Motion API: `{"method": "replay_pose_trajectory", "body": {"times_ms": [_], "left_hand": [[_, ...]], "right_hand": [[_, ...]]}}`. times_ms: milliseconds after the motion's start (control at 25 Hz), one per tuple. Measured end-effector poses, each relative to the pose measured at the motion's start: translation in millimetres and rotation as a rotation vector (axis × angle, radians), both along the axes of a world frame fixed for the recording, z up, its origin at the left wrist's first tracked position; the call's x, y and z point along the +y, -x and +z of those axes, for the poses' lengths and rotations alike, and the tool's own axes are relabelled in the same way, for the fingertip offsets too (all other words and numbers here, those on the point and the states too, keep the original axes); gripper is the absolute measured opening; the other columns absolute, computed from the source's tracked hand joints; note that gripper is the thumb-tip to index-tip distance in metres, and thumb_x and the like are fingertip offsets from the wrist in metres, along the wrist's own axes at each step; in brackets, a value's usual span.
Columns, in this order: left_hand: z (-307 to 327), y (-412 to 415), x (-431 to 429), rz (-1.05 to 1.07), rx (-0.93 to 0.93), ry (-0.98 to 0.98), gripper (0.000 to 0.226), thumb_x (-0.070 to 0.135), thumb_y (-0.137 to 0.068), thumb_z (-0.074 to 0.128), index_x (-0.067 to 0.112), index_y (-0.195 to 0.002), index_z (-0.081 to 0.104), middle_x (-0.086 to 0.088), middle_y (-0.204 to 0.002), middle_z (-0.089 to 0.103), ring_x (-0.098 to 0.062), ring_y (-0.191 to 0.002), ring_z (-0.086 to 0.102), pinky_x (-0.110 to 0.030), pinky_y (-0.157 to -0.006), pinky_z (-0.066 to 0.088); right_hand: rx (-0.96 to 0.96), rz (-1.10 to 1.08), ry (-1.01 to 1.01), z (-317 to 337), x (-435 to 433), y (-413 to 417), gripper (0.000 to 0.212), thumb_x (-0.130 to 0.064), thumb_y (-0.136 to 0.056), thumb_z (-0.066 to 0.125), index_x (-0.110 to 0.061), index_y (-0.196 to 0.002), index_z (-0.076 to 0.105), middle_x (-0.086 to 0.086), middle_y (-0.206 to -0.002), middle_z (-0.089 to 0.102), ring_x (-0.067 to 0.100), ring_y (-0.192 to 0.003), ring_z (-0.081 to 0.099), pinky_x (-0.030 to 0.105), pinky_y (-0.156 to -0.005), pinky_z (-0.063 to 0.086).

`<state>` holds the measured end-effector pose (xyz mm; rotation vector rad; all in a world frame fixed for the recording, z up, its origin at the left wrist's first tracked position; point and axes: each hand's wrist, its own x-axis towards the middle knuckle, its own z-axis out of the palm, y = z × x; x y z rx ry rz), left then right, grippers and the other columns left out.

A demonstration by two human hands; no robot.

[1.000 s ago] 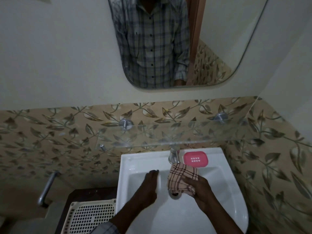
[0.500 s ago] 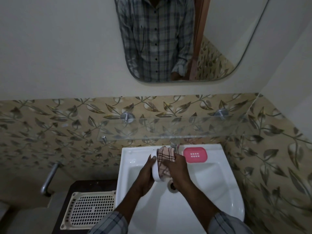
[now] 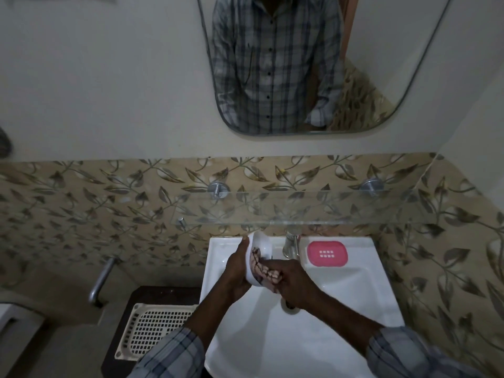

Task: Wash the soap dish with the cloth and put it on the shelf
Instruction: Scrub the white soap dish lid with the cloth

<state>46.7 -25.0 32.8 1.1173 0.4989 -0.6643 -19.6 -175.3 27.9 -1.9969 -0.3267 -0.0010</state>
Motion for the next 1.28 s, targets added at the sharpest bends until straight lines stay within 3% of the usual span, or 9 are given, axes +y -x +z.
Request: {"method": "replay_pose_trajectory", "body": {"times_ms": [200, 360, 600, 720, 840, 960, 1040, 1160, 1280], "left_hand": [[3, 4, 13, -0.263, 0.013, 0.048, 0.06, 0.048, -0.1, 0.043, 0.001, -0.134, 0.058, -0.023, -0.125, 0.068, -0.033, -0.11, 0.067, -0.045, -0.094, 0.054], [17, -16, 23, -0.355, 0.053, 0.087, 0.055, 0.051, -0.102, 0.034, 0.01, -0.126, 0.061, -0.019, -0.107, 0.072, -0.034, -0.089, 0.068, -0.046, -0.081, 0.049], [-8, 6, 5, -0.167, 0.004, -0.199, 0.05, 0.046, -0.098, 0.051, 0.004, -0.123, 0.063, -0.018, -0.103, 0.071, -0.032, -0.092, 0.068, -0.038, -0.076, 0.056], [-19, 19, -5, -0.086, -0.19, -0.302, 0.038, 0.049, -0.098, 0.048, 0.021, -0.107, 0.072, -0.001, -0.091, 0.08, -0.016, -0.081, 0.076, -0.021, -0.06, 0.057], [-25, 21, -5, -0.108, -0.581, -0.266, 0.049, 0.057, -0.097, 0.042, 0.032, -0.137, 0.057, 0.002, -0.139, 0.063, -0.011, -0.125, 0.06, -0.032, -0.104, 0.049], [-32, 20, 4, -0.258, -0.88, -0.367, 0.069, 0.068, -0.093, 0.037, 0.04, -0.154, 0.024, 0.027, -0.149, 0.041, -0.005, -0.141, 0.039, -0.035, -0.115, 0.035], [-32, 22, 7, -0.31, -0.962, -0.377, 0.067, 0.066, -0.095, 0.035, 0.045, -0.155, 0.013, 0.031, -0.15, 0.035, -0.003, -0.143, 0.034, -0.029, -0.115, 0.033], [-31, 24, 10, -0.381, -0.882, -0.259, 0.065, 0.072, -0.09, 0.038, 0.062, -0.148, 0.01, 0.033, -0.153, 0.031, 0.003, -0.141, 0.036, -0.015, -0.107, 0.039], [-21, 14, 20, -0.188, -0.345, 0.001, 0.078, 0.089, -0.076, 0.032, 0.053, -0.145, 0.035, -0.001, -0.155, 0.044, -0.02, -0.129, 0.057, -0.038, -0.098, 0.054]], "right_hand": [[-0.621, 0.609, 0.651, 9, -53, -39, 0.048, 0.011, -0.079, 0.064, -0.006, -0.123, 0.067, 0.014, -0.129, 0.066, 0.03, -0.119, 0.06, 0.039, -0.104, 0.047], [-0.865, 0.469, 0.863, 6, -52, -49, 0.033, 0.0, -0.096, 0.051, -0.003, -0.127, 0.061, 0.016, -0.131, 0.062, 0.029, -0.126, 0.054, 0.046, -0.115, 0.034], [-0.251, 0.227, 0.431, -14, -4, 0, 0.02, -0.012, -0.082, 0.064, -0.02, -0.097, 0.074, -0.002, -0.096, 0.075, 0.016, -0.09, 0.069, 0.035, -0.077, 0.057], [0.396, -0.034, -0.141, -13, 8, 2, 0.016, -0.015, -0.079, 0.059, -0.019, -0.082, 0.074, -0.002, -0.073, 0.075, 0.014, -0.062, 0.071, 0.031, -0.061, 0.057], [0.72, -0.302, -0.647, -6, 11, -10, 0.018, -0.01, -0.081, 0.057, -0.011, -0.08, 0.075, 0.022, -0.09, 0.076, 0.038, -0.086, 0.073, 0.052, -0.086, 0.056], [0.766, -0.302, -0.99, 13, 1, -23, 0.02, -0.011, -0.085, 0.057, -0.004, -0.093, 0.074, 0.019, -0.094, 0.074, 0.034, -0.089, 0.07, 0.043, -0.085, 0.055], [0.665, -0.235, -0.968, 24, -4, -28, 0.015, -0.011, -0.079, 0.068, -0.007, -0.092, 0.075, 0.016, -0.089, 0.074, 0.03, -0.083, 0.07, 0.038, -0.077, 0.057], [0.39, -0.209, -0.503, 30, -6, -25, 0.017, -0.005, -0.072, 0.08, -0.02, -0.074, 0.072, 0.006, -0.07, 0.071, 0.02, -0.065, 0.068, 0.03, -0.06, 0.053], [0.177, -0.077, -0.238, 29, -15, -25, 0.018, -0.004, -0.073, 0.079, -0.018, -0.082, 0.072, 0.001, -0.08, 0.073, 0.015, -0.075, 0.069, 0.032, -0.069, 0.056]]}}
